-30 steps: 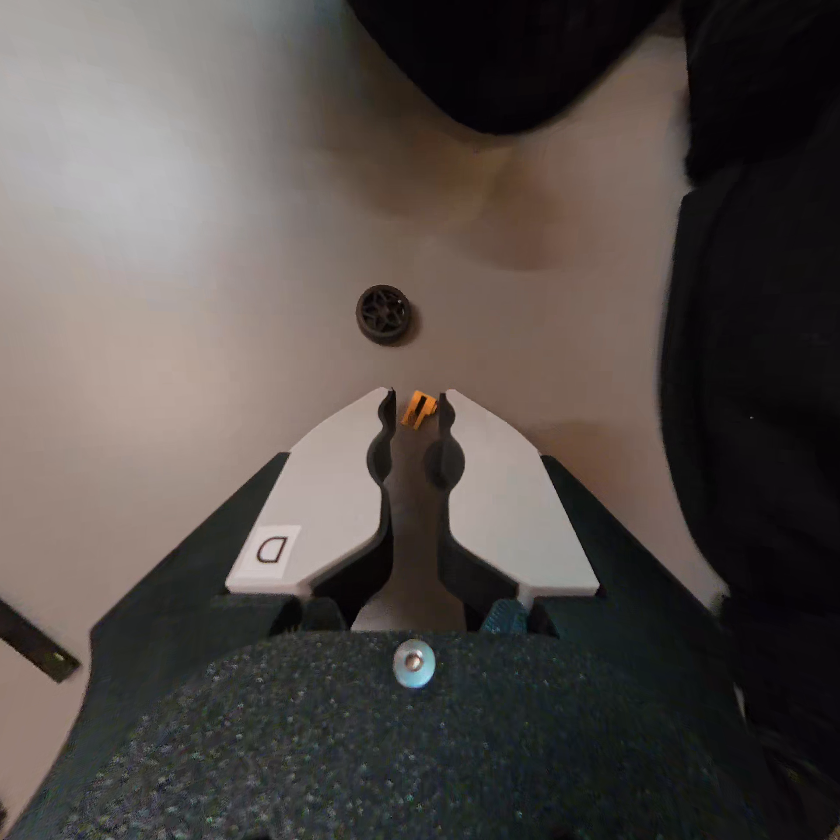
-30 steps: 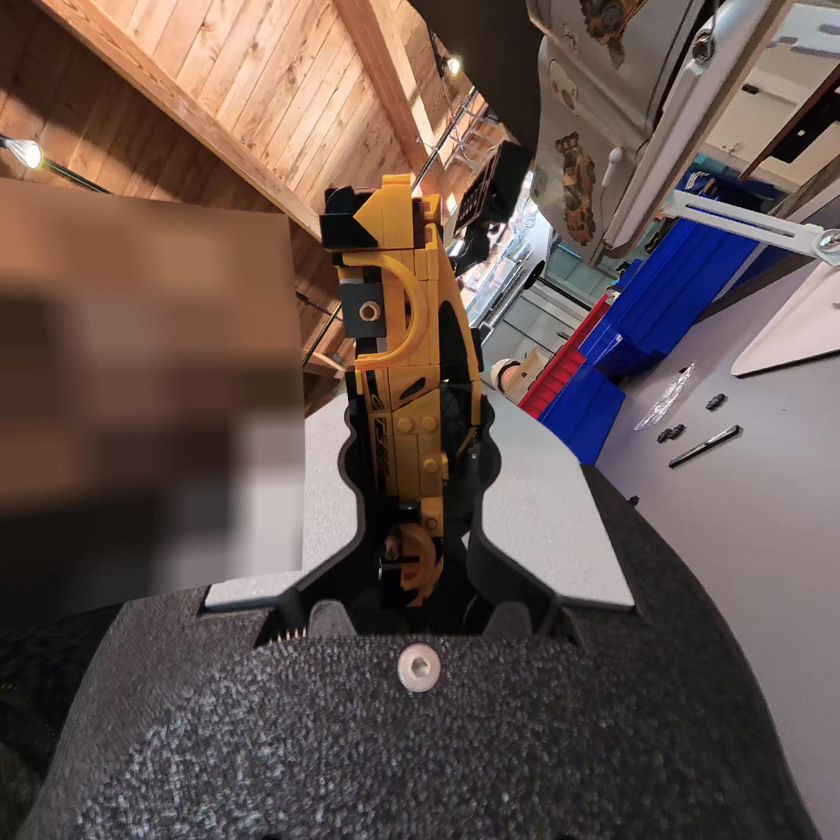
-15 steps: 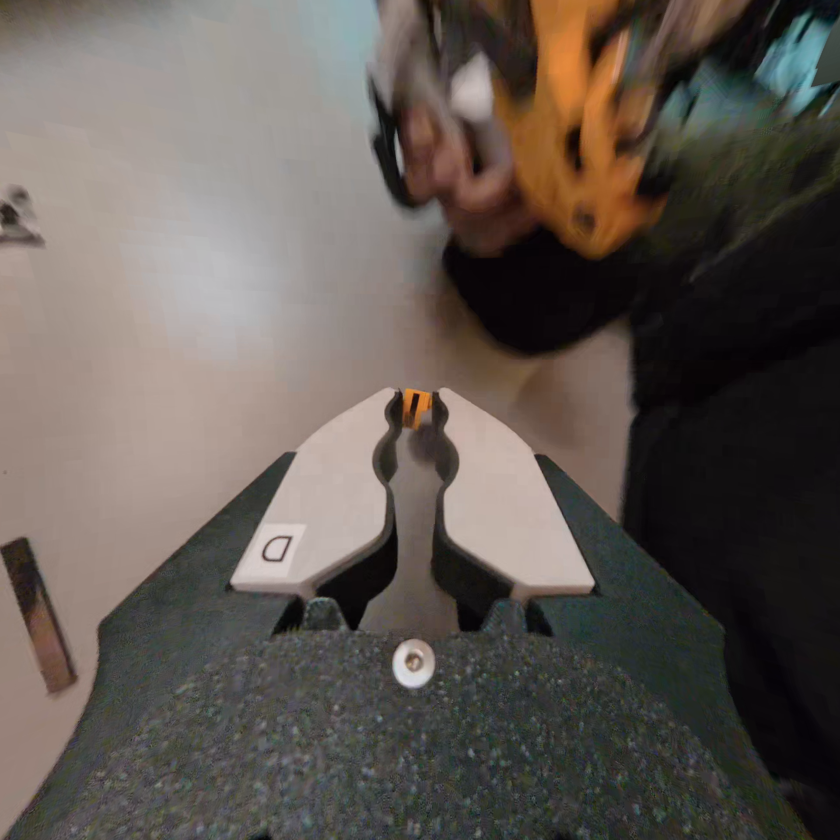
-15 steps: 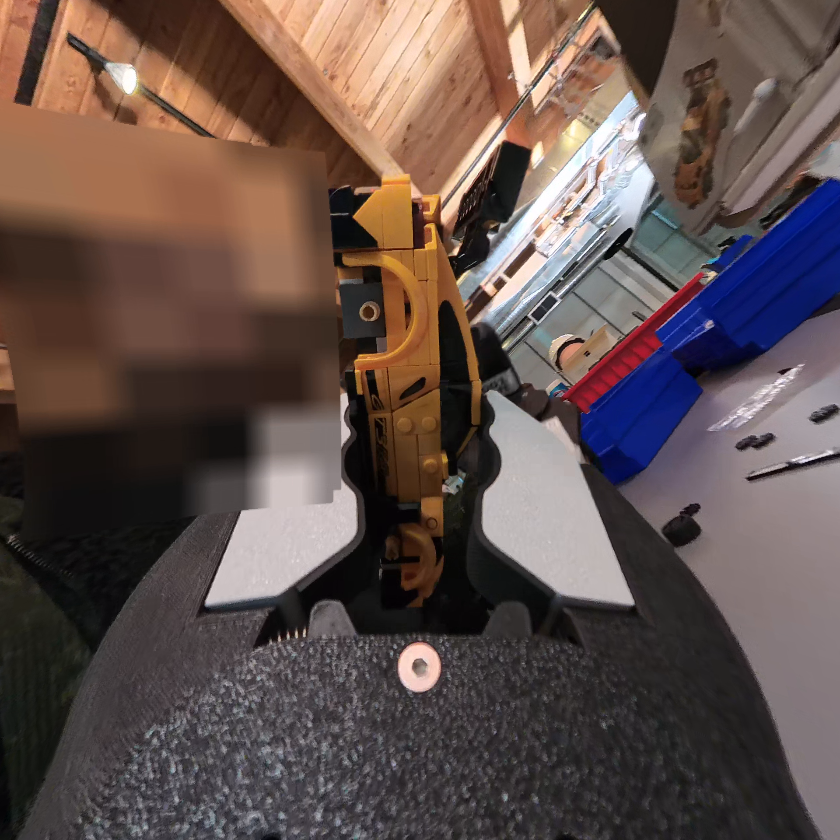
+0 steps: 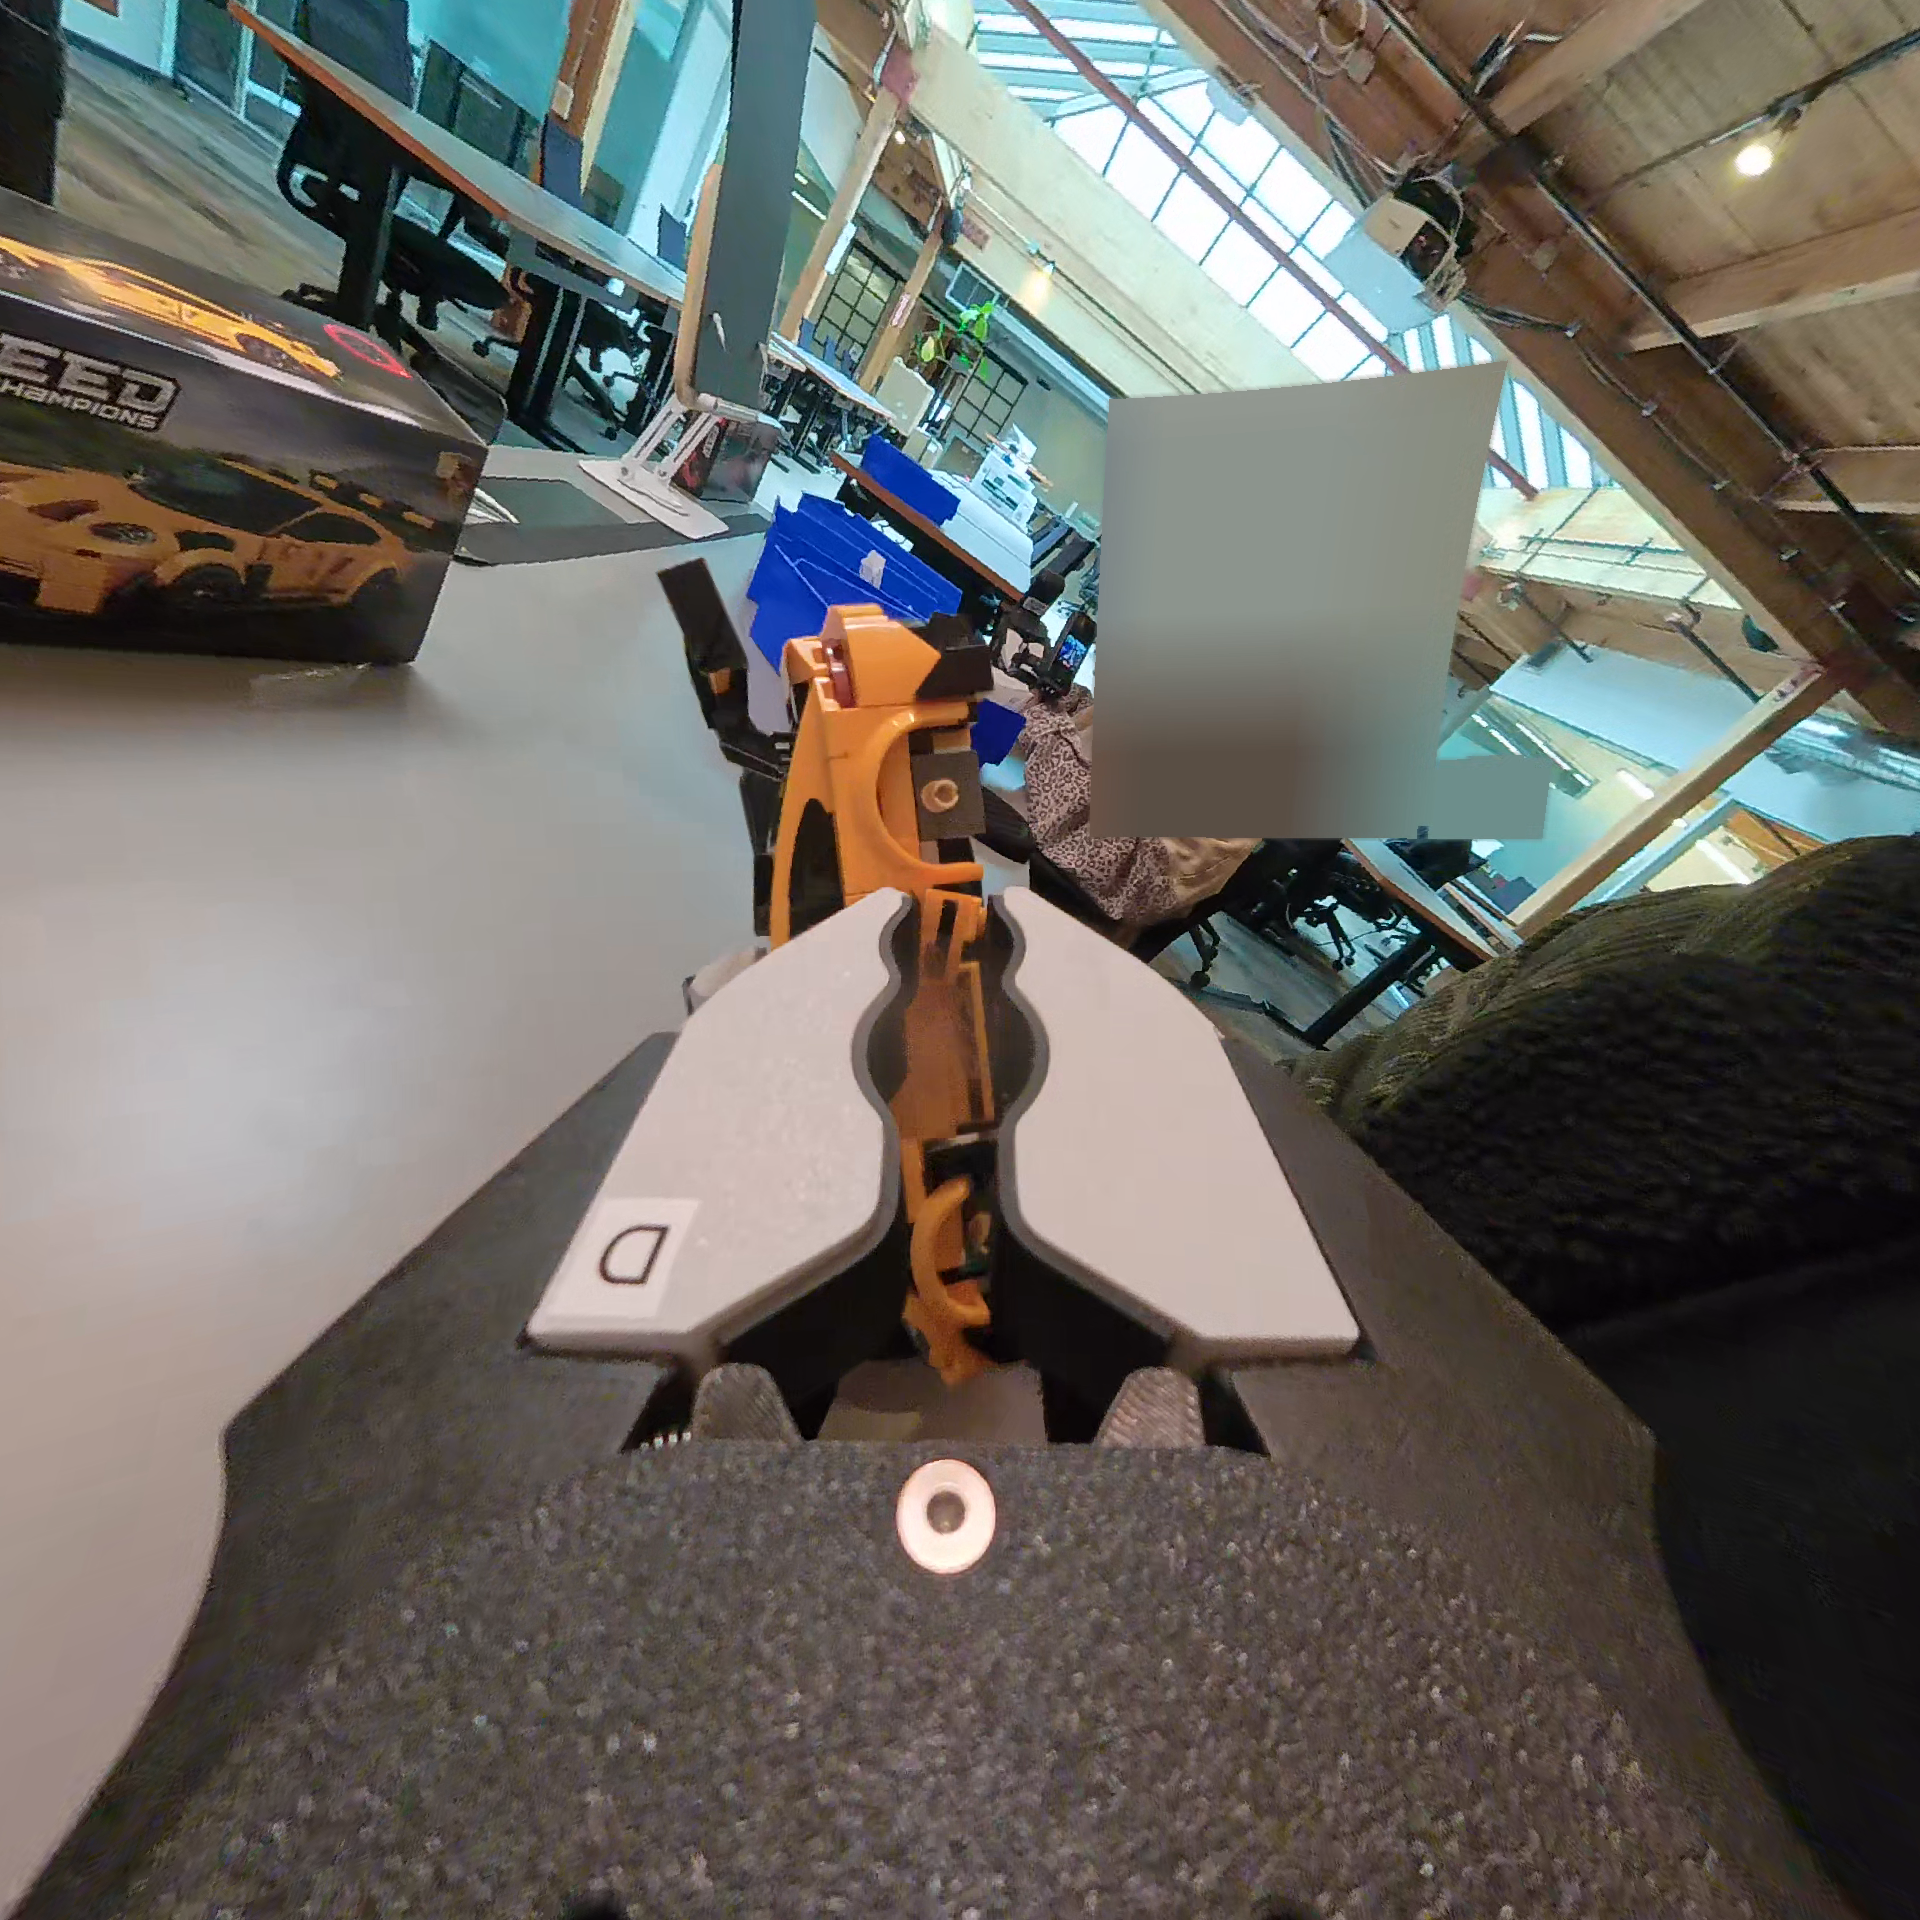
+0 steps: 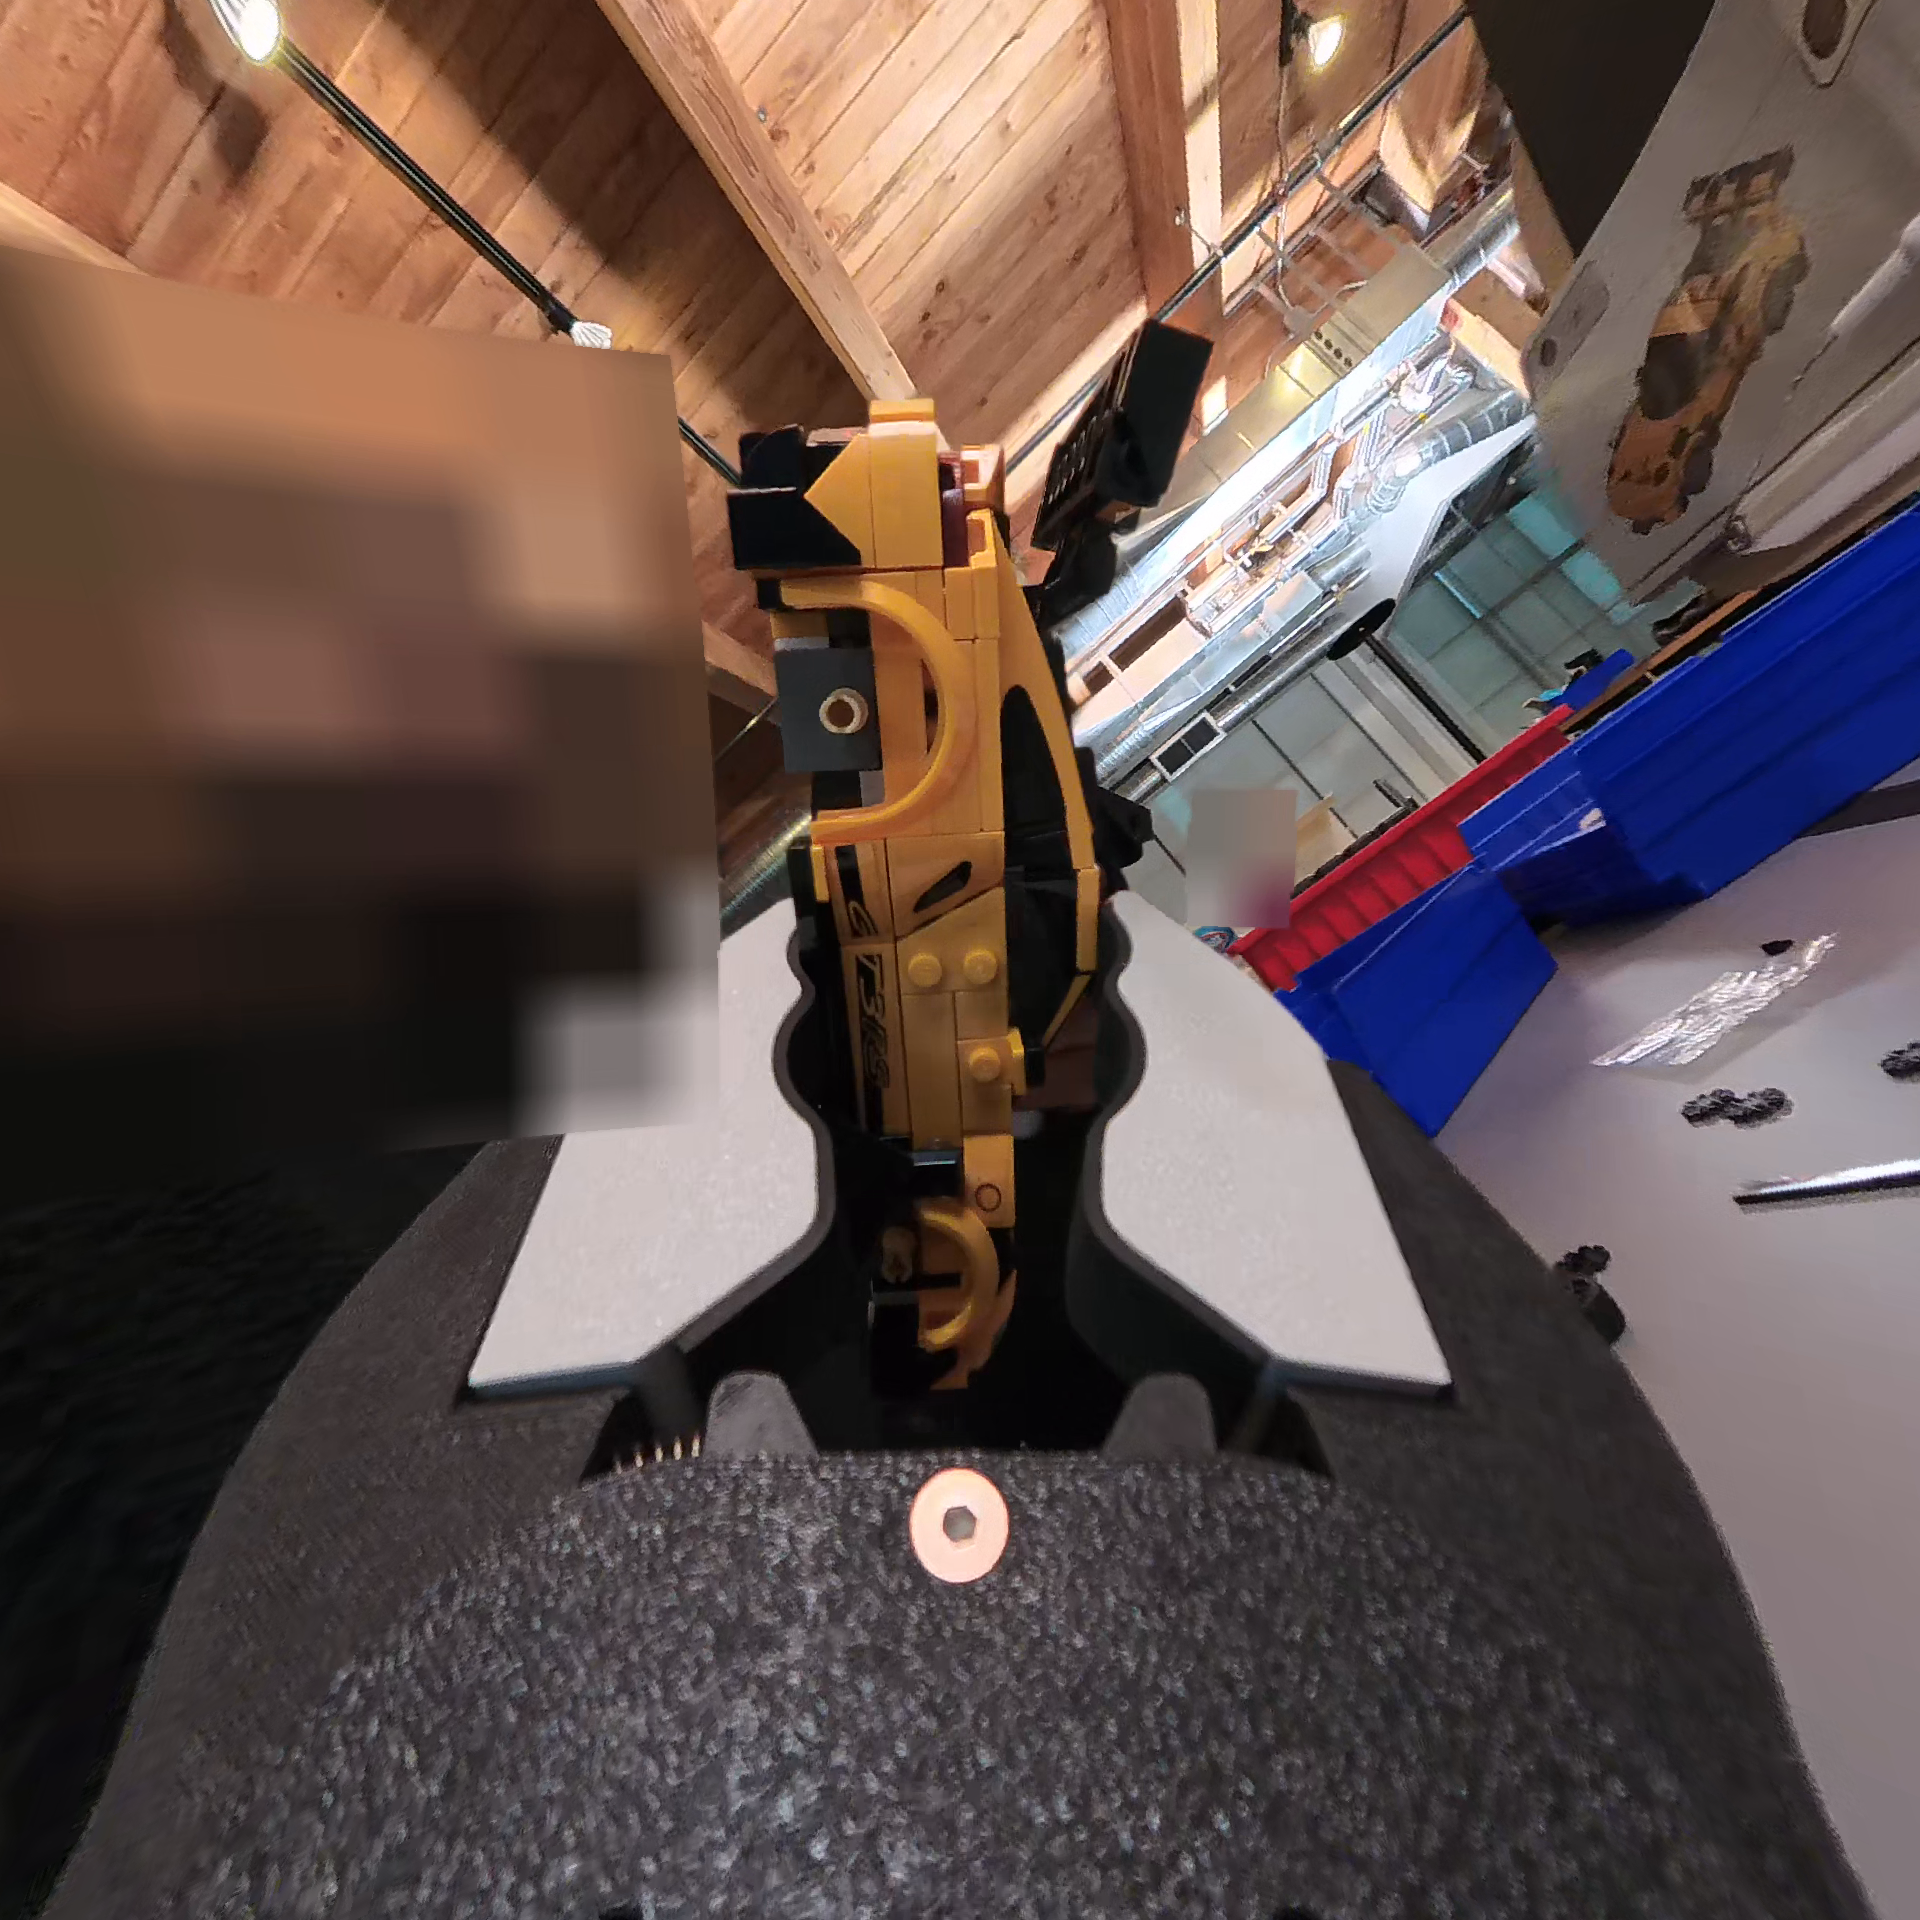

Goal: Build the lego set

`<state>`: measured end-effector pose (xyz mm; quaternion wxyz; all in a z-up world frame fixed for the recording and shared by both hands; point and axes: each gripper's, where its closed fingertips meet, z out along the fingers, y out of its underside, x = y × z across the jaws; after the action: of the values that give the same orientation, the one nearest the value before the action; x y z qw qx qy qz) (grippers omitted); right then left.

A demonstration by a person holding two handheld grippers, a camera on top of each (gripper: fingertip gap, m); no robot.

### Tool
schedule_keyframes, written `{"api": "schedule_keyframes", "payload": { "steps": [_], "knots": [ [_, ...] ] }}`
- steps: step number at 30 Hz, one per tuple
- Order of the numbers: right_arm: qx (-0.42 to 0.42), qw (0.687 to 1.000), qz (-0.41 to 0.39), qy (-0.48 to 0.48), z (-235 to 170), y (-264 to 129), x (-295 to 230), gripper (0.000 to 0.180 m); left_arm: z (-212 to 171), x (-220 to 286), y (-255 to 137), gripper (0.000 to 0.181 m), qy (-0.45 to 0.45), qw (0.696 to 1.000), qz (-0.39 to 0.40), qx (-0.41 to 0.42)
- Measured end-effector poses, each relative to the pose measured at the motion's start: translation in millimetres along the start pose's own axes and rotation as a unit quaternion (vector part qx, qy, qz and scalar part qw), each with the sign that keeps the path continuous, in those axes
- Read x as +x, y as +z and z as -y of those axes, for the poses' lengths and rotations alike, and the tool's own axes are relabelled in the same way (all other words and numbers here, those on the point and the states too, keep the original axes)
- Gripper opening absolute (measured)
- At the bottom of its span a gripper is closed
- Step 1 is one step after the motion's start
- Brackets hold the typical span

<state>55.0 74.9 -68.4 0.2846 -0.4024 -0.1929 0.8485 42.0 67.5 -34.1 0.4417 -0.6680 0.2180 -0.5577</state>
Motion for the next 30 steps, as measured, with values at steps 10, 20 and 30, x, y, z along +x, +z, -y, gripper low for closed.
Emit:
{"api": "schedule_keyframes", "payload": {
  "steps": [10, 20, 30],
  "knots": [
    [0.058, 0.997, -0.043, -0.036, 2, 8, 5, 0.049, 6, -5, -4, 0.012, 0.048, 0.997, 0.058, -0.001],
    [0.177, 0.983, -0.047, -0.018, -4, 21, 23, 0.049, 11, -15, -7, 0.012, 0.017, 0.995, 0.076, -0.065],
    [0.242, 0.970, -0.021, -0.006, -8, 24, 30, 0.049, 9, -22, -10, 0.012, 0.049, 0.978, 0.117, -0.164]
  ]
}}
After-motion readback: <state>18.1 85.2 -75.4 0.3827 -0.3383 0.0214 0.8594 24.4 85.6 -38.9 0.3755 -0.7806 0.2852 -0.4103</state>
